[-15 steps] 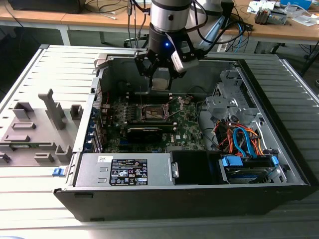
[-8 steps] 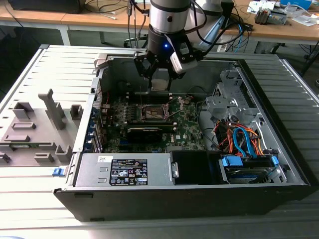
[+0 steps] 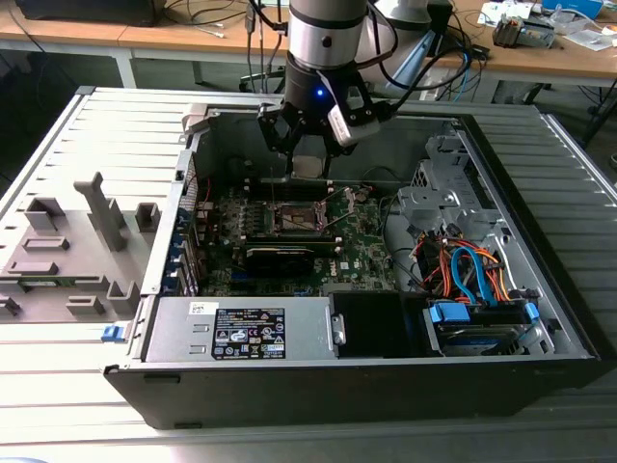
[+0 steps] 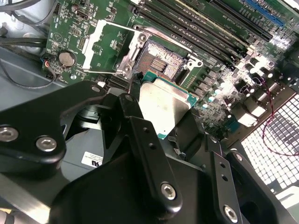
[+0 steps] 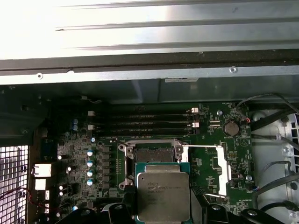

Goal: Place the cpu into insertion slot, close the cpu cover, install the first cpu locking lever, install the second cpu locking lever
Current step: 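Place the cpu into insertion slot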

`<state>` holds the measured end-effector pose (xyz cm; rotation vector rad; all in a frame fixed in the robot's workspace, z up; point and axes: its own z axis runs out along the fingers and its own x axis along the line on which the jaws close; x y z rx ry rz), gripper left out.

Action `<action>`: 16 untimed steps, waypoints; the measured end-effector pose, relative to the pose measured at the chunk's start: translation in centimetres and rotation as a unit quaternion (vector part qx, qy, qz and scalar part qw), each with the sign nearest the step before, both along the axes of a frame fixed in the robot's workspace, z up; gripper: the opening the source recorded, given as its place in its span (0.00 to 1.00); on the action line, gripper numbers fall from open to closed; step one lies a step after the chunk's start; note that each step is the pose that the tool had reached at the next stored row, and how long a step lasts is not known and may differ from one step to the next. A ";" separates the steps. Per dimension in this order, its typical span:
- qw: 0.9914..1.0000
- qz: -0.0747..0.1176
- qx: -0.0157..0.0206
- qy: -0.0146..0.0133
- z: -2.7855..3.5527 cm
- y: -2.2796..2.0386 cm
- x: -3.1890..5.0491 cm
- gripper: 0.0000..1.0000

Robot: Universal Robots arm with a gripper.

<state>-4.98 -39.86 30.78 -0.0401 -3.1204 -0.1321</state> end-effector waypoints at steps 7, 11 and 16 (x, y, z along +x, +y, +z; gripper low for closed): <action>1.000 0.000 0.000 0.000 -0.04 0.00 0.00 0.55; 1.000 -0.004 0.000 0.000 -0.05 0.00 0.00 0.55; 1.000 -0.014 -0.001 0.000 -0.05 0.00 0.00 0.55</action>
